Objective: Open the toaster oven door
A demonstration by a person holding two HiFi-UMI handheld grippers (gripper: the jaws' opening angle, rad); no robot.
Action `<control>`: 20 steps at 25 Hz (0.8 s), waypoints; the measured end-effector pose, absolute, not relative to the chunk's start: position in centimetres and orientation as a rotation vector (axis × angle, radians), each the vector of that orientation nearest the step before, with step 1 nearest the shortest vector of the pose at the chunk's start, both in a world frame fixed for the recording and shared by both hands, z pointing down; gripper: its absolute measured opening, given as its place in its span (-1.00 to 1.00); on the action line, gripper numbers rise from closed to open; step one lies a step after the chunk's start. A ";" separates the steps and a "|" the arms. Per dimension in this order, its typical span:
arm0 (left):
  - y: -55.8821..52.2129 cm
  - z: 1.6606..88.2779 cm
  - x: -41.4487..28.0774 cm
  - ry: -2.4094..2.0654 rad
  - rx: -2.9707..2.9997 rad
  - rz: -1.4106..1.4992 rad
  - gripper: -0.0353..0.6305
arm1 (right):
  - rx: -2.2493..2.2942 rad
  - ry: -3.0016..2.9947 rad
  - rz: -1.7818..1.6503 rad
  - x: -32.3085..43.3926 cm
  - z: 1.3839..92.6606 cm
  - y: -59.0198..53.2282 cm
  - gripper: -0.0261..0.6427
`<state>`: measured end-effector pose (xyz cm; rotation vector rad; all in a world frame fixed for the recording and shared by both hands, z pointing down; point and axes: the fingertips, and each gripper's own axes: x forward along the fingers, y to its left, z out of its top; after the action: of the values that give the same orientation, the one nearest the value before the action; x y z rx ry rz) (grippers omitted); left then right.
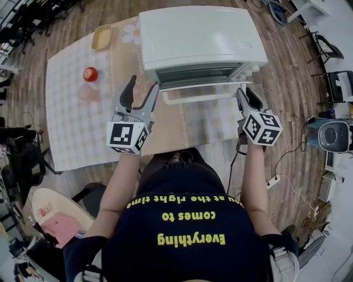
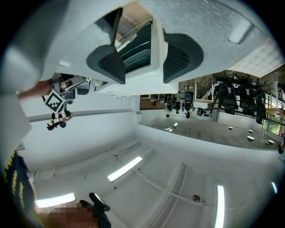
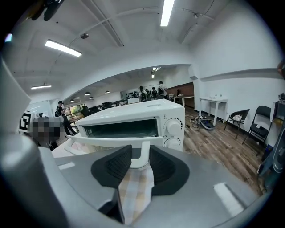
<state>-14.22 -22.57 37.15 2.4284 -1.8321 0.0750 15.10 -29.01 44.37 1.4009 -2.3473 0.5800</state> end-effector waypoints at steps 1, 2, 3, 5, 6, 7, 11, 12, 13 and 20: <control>-22.6 37.1 -14.1 -1.828 2.433 0.075 -0.10 | 1.398 -2.340 0.587 15.2 44.6 -28.7 -0.50; -22.6 37.0 -14.0 -1.823 2.437 0.075 -0.10 | 1.395 -2.331 0.592 15.3 44.8 -28.4 -0.50; -22.5 37.0 -13.9 -1.817 2.441 0.075 -0.10 | 1.391 -2.321 0.596 15.4 45.0 -28.0 -0.51; -22.5 36.9 -13.5 -1.803 2.452 0.076 -0.10 | 1.385 -2.298 0.605 15.8 45.6 -27.3 -0.53; -22.5 36.9 -13.2 -1.795 2.459 0.076 -0.10 | 1.383 -2.286 0.610 16.0 45.9 -26.9 -0.55; -22.5 36.9 -13.0 -1.787 2.465 0.076 -0.10 | 1.381 -2.274 0.615 16.3 46.2 -26.6 -0.57; -22.4 36.9 -12.3 -1.762 2.484 0.079 -0.10 | 1.378 -2.237 0.629 17.0 47.4 -25.2 -0.62; -22.4 36.9 -12.1 -1.754 2.488 0.080 -0.10 | 1.378 -2.227 0.630 17.1 47.8 -24.9 -0.63; -22.4 37.0 -12.0 -1.747 2.492 0.083 -0.10 | 1.376 -2.217 0.631 17.3 48.1 -24.6 -0.63; -22.0 37.3 -11.2 -1.708 2.511 0.096 -0.10 | 1.350 -2.166 0.663 17.9 50.3 -22.9 -0.64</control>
<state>-11.16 -21.99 37.28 2.5110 -1.7079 0.0959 17.91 -22.90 50.31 1.3502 -2.1659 0.6627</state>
